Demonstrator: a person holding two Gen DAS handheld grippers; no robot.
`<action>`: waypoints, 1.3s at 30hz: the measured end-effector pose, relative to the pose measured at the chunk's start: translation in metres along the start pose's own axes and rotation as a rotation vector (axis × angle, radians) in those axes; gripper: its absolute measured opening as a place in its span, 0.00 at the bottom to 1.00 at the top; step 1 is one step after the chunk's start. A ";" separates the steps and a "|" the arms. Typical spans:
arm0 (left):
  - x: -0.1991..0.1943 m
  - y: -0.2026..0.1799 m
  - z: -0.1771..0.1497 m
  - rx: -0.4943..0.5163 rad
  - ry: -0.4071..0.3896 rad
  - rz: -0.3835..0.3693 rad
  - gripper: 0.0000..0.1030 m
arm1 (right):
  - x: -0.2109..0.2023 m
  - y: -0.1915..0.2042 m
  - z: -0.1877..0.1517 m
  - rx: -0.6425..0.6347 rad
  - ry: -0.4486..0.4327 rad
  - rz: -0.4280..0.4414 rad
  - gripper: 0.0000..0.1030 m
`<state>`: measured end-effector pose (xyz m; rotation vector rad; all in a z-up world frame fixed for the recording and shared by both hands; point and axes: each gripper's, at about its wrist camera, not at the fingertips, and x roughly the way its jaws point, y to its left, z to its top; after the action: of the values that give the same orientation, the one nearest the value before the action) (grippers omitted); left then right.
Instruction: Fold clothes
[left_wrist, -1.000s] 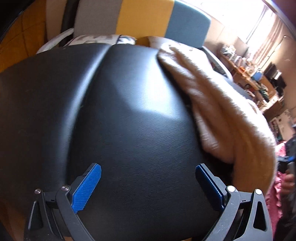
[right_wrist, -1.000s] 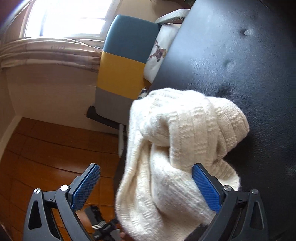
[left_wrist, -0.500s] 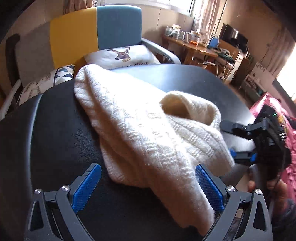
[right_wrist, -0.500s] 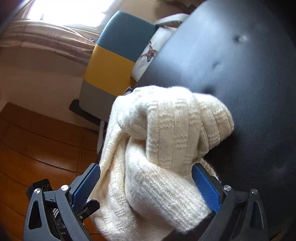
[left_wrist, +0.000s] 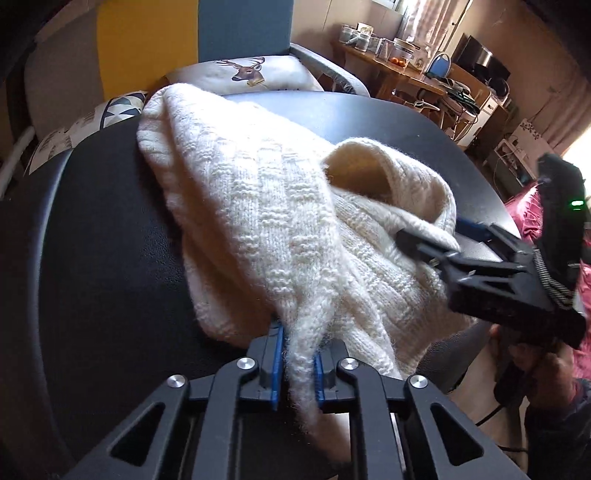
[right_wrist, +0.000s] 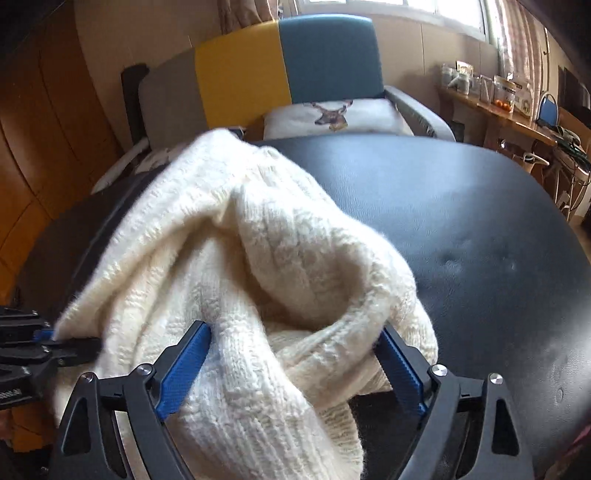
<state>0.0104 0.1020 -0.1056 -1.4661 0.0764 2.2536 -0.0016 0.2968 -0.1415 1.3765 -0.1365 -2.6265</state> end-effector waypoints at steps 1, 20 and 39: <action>-0.001 0.003 0.000 -0.012 -0.007 -0.007 0.09 | 0.007 -0.002 -0.001 0.015 0.021 0.003 0.90; -0.059 0.129 -0.019 -0.262 -0.130 -0.051 0.06 | 0.007 0.002 0.002 0.023 0.091 -0.035 1.00; -0.048 0.110 -0.036 -0.210 -0.128 0.181 0.11 | -0.047 -0.096 -0.018 0.589 -0.135 0.475 1.00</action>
<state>0.0134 -0.0231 -0.1005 -1.4652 -0.0718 2.5631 0.0291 0.4006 -0.1290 1.1049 -1.1737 -2.3423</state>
